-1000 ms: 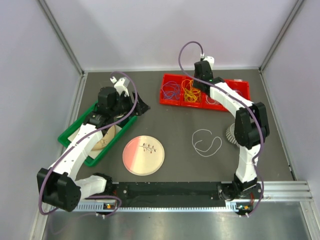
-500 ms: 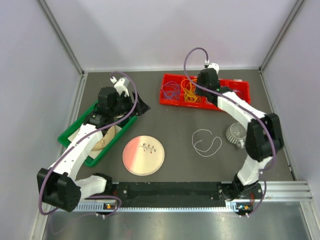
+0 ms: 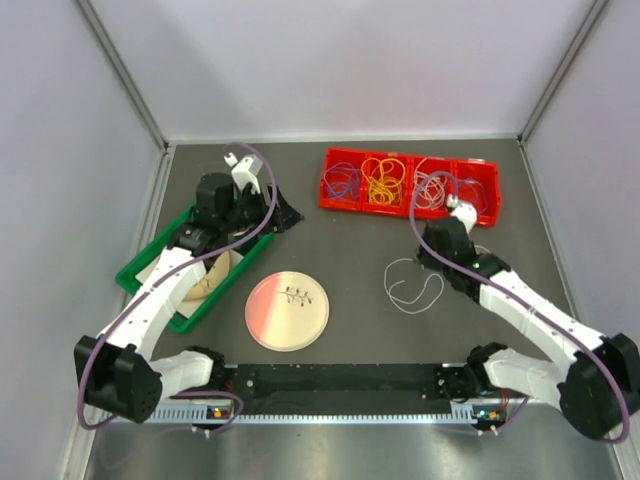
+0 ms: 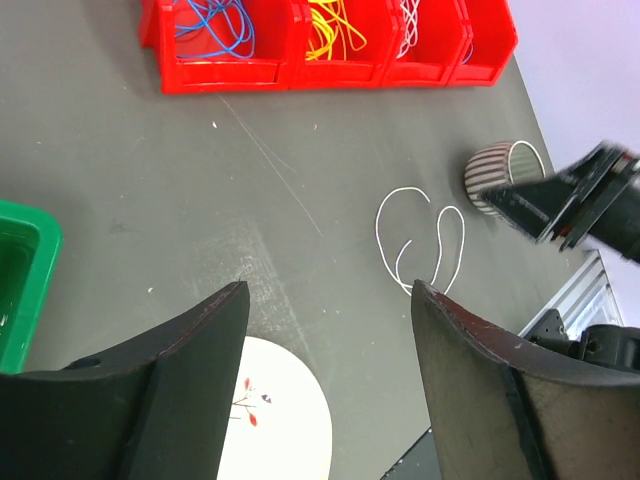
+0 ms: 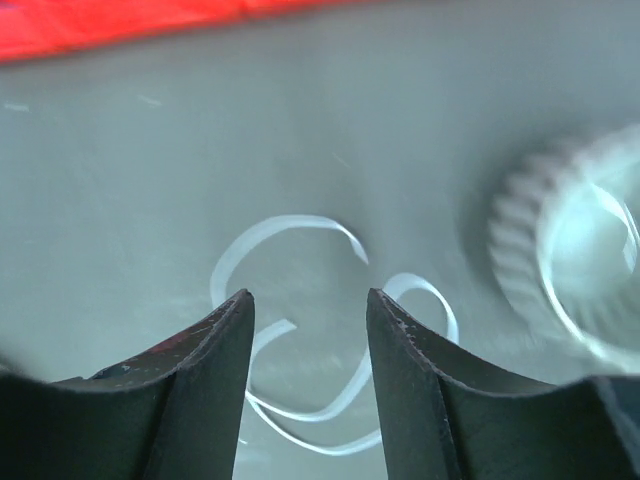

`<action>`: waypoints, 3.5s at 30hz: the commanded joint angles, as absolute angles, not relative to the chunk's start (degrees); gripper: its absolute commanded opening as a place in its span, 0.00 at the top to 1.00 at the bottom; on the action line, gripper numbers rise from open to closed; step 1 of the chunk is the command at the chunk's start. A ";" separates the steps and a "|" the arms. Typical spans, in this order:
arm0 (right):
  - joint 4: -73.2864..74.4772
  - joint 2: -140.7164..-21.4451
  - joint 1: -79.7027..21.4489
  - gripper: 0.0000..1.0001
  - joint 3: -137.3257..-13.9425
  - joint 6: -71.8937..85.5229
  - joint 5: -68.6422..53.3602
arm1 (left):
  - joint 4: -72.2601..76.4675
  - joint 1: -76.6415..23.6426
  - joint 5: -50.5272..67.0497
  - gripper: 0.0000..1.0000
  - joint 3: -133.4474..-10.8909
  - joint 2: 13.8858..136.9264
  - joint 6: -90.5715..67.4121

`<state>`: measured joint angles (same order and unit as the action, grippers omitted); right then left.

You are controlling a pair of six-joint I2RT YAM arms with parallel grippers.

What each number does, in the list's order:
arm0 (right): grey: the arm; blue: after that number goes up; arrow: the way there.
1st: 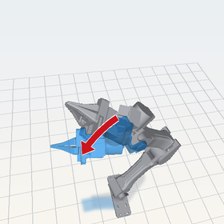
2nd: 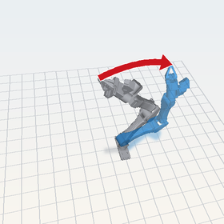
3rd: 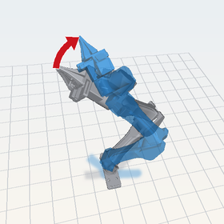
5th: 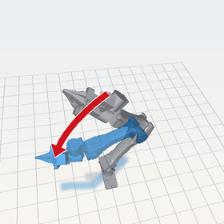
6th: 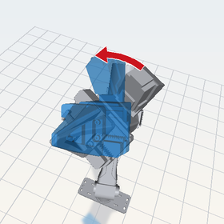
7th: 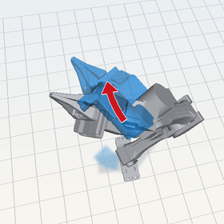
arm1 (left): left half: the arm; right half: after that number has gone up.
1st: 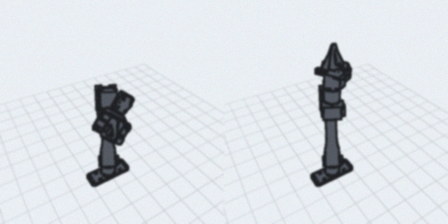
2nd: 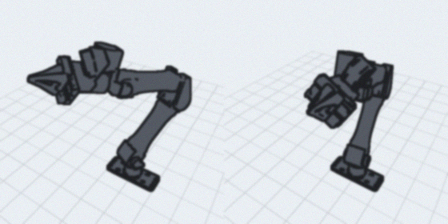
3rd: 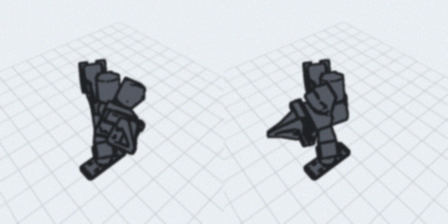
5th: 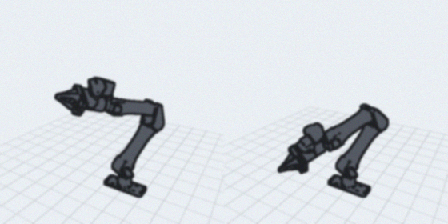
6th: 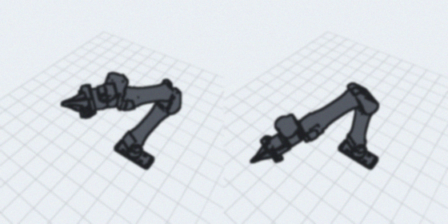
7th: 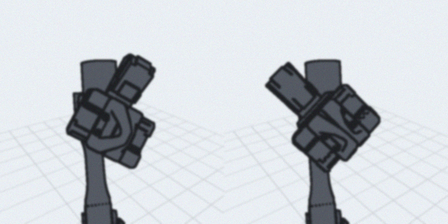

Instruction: Untangle the cables

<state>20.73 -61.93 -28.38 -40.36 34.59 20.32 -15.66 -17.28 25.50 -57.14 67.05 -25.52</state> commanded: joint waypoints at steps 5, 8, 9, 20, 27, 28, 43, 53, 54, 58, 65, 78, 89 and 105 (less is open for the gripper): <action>26.54 -65.37 -28.74 0.44 -35.33 46.75 31.55 | -14.24 -17.40 29.27 0.30 -58.97 71.89 -25.84; 24.79 -73.02 -27.51 0.26 -37.78 43.69 27.71 | -12.92 -17.49 29.18 0.31 -58.63 71.98 -27.33; 24.70 -74.69 -27.25 0.25 -38.49 43.42 27.34 | -12.57 -17.58 29.09 0.31 -58.28 71.63 -27.59; 15.22 -78.92 -25.75 0.33 -35.51 45.52 22.60 | -12.22 -17.75 28.56 0.30 -58.27 71.01 -28.12; 12.75 -78.14 -25.40 0.58 -32.70 47.02 20.31 | -12.39 -17.75 28.56 0.30 -58.36 70.93 -27.86; 12.74 -77.96 -25.31 0.61 -32.78 47.02 20.30 | -12.22 -17.75 28.56 0.30 -58.36 71.10 -27.77; 14.68 -70.06 -25.49 1.00 -35.15 43.34 22.06 | -11.60 -17.75 28.83 0.30 -57.92 71.28 -28.21; 15.21 -71.89 -25.49 0.68 -36.83 28.66 17.95 | -11.34 -17.67 29.09 0.30 -57.74 71.28 -28.13; 14.86 -71.89 -25.40 0.61 -36.65 27.43 16.71 | -11.34 -17.75 29.09 0.30 -57.74 71.28 -28.13; 13.89 -74.08 -25.05 0.57 -37.17 23.82 11.96 | -10.90 -17.75 29.35 0.30 -57.66 71.54 -28.56; 13.45 -79.09 -24.87 0.61 -39.20 23.73 12.48 | -11.07 -17.75 29.27 0.30 -57.83 71.37 -28.13; 11.16 -83.06 -23.47 0.78 -40.52 23.82 12.57 | -11.07 -17.75 29.36 0.30 -57.92 71.63 -28.21; 21.25 -66.29 -23.47 1.00 -45.52 22.68 17.74 | -11.16 -17.67 29.09 0.30 -58.27 71.63 -27.77; 30.06 -63.36 -19.96 1.00 -77.42 10.12 29.70 | -10.11 -17.75 29.71 0.30 -57.48 71.46 -28.21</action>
